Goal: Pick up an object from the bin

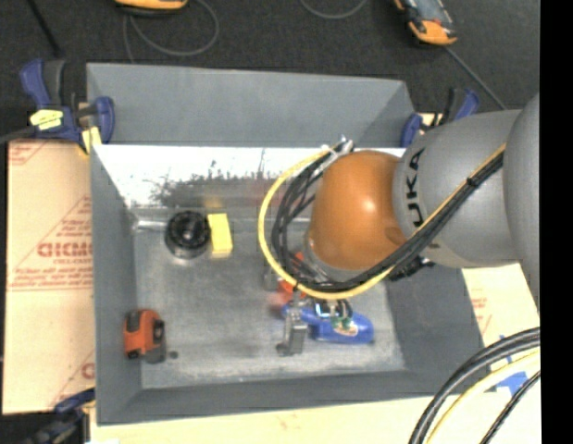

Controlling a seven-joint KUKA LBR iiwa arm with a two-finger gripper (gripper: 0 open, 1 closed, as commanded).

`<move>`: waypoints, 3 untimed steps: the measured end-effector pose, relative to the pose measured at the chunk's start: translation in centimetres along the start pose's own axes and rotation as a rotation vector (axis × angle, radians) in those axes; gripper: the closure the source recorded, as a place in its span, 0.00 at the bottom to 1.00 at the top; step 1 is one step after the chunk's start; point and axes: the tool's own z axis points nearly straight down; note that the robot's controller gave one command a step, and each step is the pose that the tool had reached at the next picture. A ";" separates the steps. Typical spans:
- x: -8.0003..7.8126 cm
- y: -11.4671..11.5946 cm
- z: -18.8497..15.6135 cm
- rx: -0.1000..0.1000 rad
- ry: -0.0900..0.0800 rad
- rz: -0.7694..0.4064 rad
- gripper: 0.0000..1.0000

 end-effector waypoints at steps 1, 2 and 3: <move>-1.5 -4.0 1.4 0.002 -0.004 -0.053 0.00; -1.8 -5.5 2.0 0.004 -0.005 -0.058 0.00; -3.0 -6.2 4.4 0.004 -0.003 -0.072 0.00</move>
Offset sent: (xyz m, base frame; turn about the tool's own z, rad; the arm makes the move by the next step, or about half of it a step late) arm 0.0131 -0.0633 -0.0529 -0.0105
